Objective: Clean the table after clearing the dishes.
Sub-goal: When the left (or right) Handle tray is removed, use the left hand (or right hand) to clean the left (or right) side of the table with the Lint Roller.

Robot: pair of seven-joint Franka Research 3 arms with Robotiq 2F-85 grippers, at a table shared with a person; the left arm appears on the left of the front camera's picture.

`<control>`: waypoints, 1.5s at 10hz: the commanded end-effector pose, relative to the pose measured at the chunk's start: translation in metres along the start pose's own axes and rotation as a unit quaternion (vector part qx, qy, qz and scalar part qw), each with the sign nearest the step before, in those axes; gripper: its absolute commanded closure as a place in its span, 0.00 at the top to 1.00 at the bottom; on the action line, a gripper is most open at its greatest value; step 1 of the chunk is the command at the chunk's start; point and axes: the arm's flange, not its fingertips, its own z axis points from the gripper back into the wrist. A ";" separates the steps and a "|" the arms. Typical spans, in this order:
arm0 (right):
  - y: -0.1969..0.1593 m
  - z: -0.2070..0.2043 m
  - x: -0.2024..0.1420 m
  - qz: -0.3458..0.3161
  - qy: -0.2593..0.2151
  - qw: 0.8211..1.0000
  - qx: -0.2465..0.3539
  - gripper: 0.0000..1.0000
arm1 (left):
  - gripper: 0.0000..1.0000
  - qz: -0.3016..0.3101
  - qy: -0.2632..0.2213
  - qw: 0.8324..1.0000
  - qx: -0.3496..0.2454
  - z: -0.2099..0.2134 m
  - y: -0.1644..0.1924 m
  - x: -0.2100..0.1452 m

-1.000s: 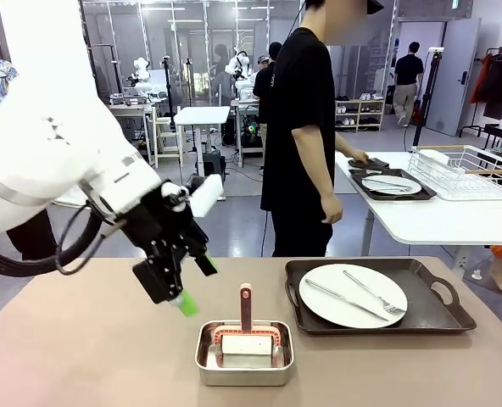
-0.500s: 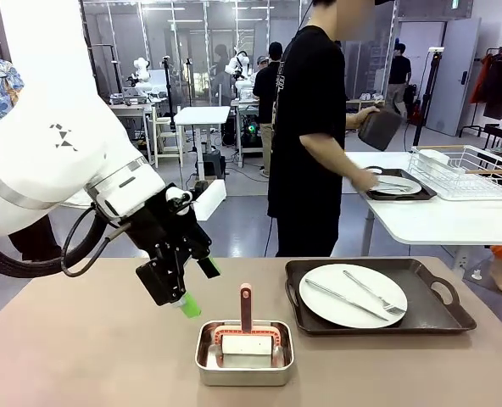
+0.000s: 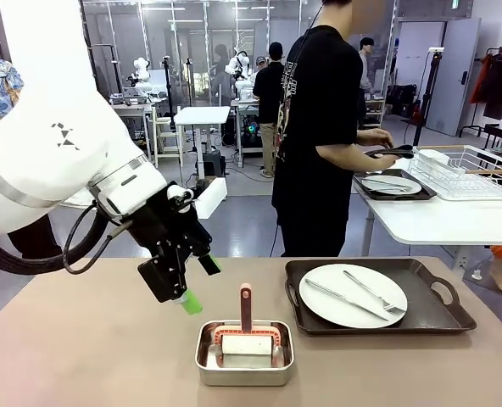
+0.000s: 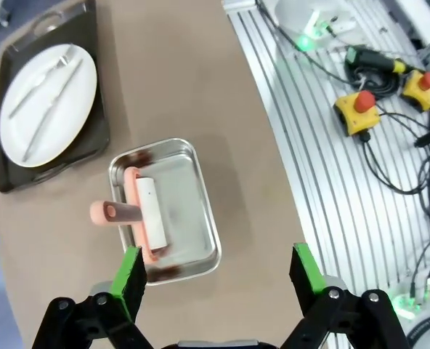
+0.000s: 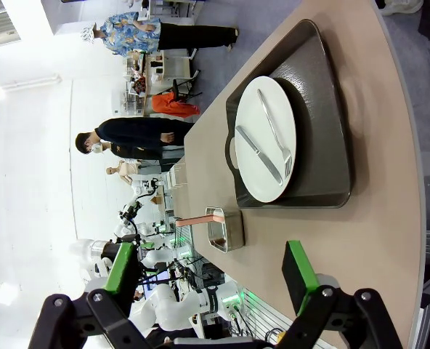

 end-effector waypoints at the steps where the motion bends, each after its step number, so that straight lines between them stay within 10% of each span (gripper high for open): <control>1: 0.003 0.001 -0.001 -0.002 -0.001 1.000 0.001 1.00 | 1.00 -0.005 0.036 0.999 0.018 -0.001 0.015 0.016; 15: 0.003 0.001 -0.001 -0.002 -0.001 1.000 0.001 1.00 | 1.00 0.070 0.216 0.974 0.025 -0.073 0.112 0.067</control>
